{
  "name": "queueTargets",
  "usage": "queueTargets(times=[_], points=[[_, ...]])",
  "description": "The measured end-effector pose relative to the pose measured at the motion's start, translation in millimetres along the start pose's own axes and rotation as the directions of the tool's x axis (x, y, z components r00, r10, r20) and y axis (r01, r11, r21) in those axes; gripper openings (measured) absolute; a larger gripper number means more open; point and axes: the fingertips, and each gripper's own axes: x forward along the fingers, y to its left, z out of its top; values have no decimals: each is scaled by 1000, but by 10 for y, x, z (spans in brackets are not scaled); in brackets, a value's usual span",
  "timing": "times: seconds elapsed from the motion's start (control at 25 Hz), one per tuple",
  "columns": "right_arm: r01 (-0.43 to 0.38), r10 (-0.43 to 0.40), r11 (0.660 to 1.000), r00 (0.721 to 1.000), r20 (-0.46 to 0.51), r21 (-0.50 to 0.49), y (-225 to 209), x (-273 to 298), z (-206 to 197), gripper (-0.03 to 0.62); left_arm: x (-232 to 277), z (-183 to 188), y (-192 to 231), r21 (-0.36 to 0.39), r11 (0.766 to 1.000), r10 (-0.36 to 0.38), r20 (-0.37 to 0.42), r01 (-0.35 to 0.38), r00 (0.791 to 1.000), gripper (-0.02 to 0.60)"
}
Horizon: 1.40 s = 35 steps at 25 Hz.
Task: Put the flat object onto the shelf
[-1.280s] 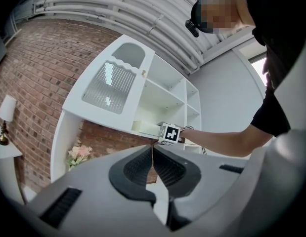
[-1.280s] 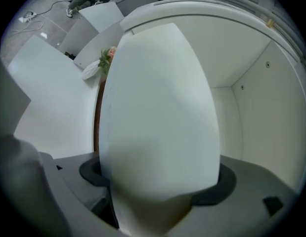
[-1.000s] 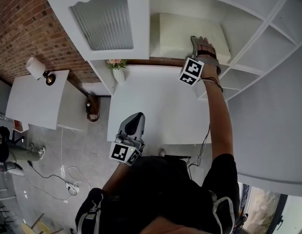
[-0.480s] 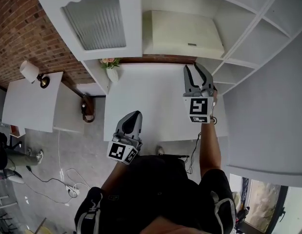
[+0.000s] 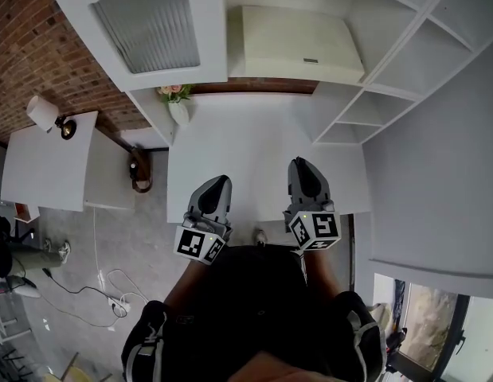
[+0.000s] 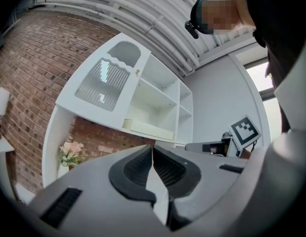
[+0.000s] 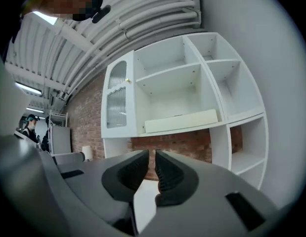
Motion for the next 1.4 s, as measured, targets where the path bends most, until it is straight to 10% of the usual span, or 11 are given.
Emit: queueTargets(times=[1.4], points=[[12, -15, 997, 999, -38, -73, 165, -219, -240, 28, -40, -36, -11, -6, 1000, -13, -6, 13, 1000, 17]])
